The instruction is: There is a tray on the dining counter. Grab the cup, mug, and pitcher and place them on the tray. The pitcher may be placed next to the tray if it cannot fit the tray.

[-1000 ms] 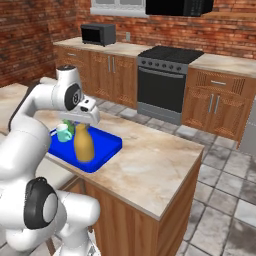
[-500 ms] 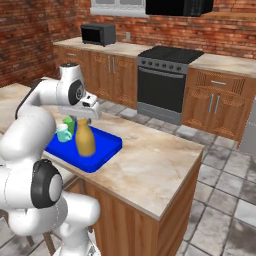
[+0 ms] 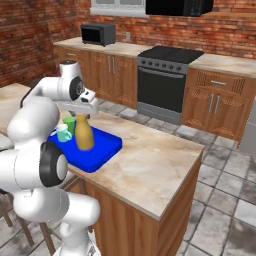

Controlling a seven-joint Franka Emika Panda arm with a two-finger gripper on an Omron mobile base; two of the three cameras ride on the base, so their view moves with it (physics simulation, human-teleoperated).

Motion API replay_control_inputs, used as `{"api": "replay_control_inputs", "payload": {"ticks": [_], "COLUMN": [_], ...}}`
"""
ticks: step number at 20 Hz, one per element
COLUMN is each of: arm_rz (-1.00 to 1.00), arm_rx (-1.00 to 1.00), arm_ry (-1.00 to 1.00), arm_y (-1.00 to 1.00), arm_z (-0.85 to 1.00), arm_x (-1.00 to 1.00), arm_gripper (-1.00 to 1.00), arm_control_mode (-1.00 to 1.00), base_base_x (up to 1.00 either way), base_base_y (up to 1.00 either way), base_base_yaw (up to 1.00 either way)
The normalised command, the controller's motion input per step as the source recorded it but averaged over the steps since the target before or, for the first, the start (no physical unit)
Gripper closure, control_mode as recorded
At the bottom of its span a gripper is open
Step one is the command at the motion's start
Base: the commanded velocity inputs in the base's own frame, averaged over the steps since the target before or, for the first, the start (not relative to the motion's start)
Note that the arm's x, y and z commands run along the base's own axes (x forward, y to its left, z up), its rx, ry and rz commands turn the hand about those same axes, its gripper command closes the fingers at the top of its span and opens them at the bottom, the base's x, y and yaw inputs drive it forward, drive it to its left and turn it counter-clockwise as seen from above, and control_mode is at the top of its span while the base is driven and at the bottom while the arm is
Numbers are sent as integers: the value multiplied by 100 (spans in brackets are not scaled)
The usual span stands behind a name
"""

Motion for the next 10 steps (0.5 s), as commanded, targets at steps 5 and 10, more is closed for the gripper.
{"api": "replay_control_inputs", "payload": {"ticks": [5, 10], "arm_rz": [0, 0], "arm_rx": [0, 0], "arm_ry": [0, 0], "arm_y": [0, 0], "arm_z": [-10, -12], "arm_x": [16, 4], "arm_gripper": [100, 100], "arm_control_mode": [-100, -100], "base_base_x": [0, 0], "base_base_y": [0, 0], "base_base_yaw": [0, 0]}}
